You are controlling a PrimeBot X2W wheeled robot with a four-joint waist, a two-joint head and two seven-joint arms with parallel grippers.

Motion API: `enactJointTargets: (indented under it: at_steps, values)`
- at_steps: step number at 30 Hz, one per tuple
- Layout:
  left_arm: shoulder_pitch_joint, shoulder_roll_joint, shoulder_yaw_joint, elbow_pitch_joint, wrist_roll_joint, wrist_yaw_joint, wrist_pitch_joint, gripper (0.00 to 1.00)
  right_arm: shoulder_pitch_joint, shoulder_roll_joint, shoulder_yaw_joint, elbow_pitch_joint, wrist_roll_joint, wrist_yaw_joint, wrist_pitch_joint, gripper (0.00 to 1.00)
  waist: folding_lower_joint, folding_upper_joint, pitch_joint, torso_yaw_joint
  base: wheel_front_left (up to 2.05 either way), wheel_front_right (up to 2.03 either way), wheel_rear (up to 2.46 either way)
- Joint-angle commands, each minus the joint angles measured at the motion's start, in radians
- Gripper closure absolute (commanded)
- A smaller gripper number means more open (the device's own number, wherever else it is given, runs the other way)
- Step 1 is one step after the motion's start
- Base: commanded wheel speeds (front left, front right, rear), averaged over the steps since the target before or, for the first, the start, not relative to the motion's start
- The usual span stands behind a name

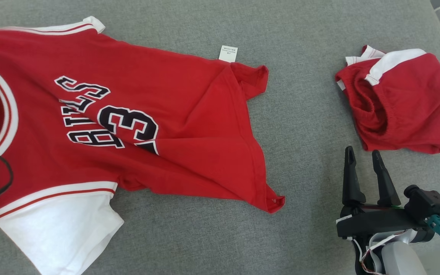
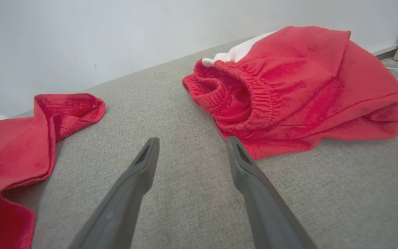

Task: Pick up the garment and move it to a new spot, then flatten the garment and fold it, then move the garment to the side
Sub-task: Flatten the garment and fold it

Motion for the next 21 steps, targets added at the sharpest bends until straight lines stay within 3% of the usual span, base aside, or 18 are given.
enactJointTargets:
  at_steps: [1,10,21]
  values:
    - [0.008,0.003,0.005,0.002,-0.016,-0.004,-0.005,0.0,-0.002,0.001,-0.002,0.005,0.01,0.0,0.0,0.0,0.0,-0.0001,0.003,-0.004,0.0,0.0,0.0]
    - [0.167,-0.056,0.039,-0.16,-0.085,0.013,-0.005,0.0,0.015,0.001,0.004,0.002,0.002,0.0,0.0,0.0,0.0,-0.0001,-0.061,0.038,0.0,0.0,0.0]
    - [0.467,-0.161,0.083,-0.426,-0.147,0.025,-0.005,0.0,0.055,-0.003,0.109,0.048,0.003,0.0,0.0,0.0,0.0,-0.0001,-0.192,0.139,0.0,0.0,0.0]
